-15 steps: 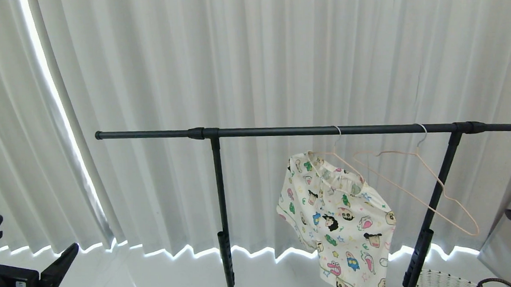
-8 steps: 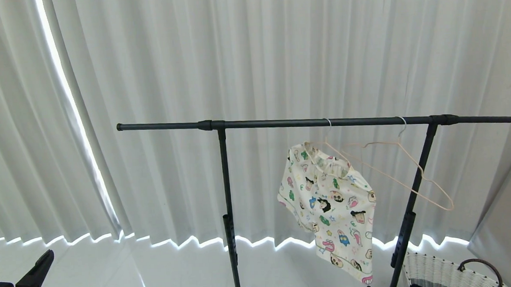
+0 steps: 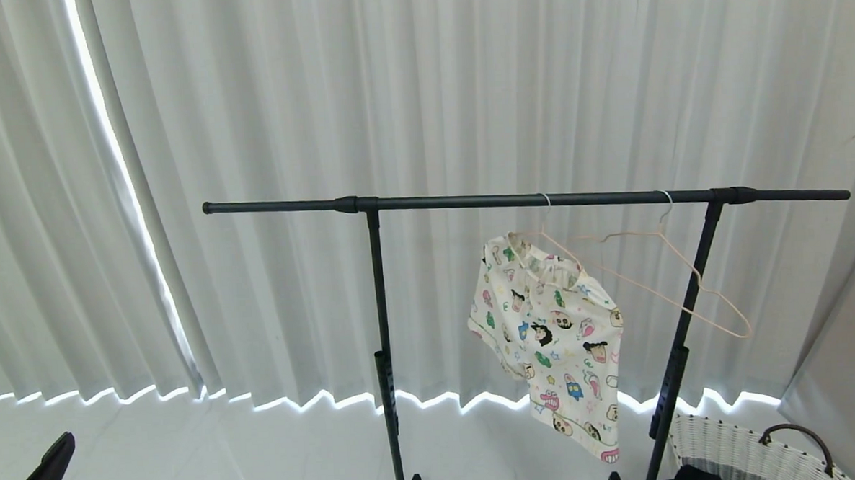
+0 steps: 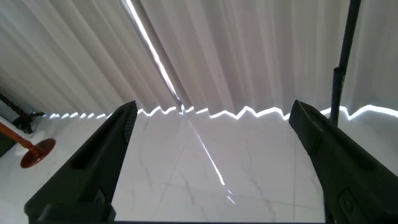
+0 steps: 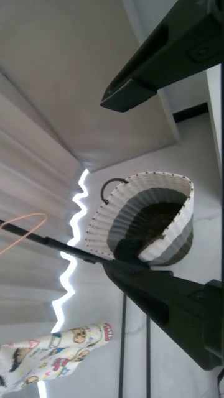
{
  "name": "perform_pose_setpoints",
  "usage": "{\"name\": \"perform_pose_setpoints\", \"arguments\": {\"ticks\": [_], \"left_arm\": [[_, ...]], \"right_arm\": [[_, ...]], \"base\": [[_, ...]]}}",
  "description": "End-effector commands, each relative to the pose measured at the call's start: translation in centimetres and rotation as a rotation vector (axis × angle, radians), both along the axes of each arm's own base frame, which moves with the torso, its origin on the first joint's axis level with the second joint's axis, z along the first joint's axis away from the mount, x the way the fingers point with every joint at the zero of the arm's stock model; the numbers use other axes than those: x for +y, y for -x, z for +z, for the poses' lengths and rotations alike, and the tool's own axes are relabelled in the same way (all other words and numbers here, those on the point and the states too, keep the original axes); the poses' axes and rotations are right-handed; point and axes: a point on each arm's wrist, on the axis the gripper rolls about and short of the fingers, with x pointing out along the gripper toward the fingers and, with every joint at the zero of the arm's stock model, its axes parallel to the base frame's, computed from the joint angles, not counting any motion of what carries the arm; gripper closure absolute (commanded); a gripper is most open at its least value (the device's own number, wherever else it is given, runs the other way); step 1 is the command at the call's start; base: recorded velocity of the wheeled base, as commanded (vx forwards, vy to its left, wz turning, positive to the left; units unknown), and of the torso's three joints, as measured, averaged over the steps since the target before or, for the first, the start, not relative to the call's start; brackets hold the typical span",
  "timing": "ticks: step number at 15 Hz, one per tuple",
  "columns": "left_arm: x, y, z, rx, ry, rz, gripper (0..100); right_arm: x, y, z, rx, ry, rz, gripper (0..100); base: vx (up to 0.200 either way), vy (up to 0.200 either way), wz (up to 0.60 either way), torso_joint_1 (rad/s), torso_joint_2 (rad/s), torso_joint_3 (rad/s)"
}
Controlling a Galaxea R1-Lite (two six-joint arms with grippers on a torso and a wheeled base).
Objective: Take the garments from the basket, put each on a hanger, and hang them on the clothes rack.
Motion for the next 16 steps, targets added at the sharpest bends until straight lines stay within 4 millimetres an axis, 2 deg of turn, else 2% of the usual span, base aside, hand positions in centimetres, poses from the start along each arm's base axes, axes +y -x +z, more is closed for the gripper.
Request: {"name": "perform_pose_setpoints", "arguments": {"ticks": [1,4,8,13,16], "left_arm": [[0.0,0.2,0.0,-0.009,-0.001,-0.002,0],[-0.1,0.2,-0.1,-0.004,-0.002,-0.006,0],[-0.2,1.1,-2.0,0.035,-0.050,-0.038,0],[-0.1,-0.2,-1.7,0.073,0.051,-0.035,0],[-0.4,-0.3,-1.9,0.082,0.056,-0.113,0]], "right_arm": [[0.0,-0.1,-0.1,0.007,0.002,0.000,0],[0.0,0.0,-0.2,0.008,0.001,0.000,0],[-0.1,0.0,-0.4,0.015,0.005,-0.008,0],[-0.9,-0.2,-0.7,0.032,0.005,-0.094,0],[-1.3,-0.4,-0.9,0.041,0.006,-0.136,0]], "base": [[0.000,0.000,0.00,-0.188,0.44,0.222],[0.000,0.000,0.00,-0.233,0.52,0.276],[0.000,0.000,0.00,-0.246,0.54,0.300],[0.000,0.000,0.00,-0.230,0.52,0.289],[0.000,0.000,0.00,-0.212,0.49,0.279]]}}
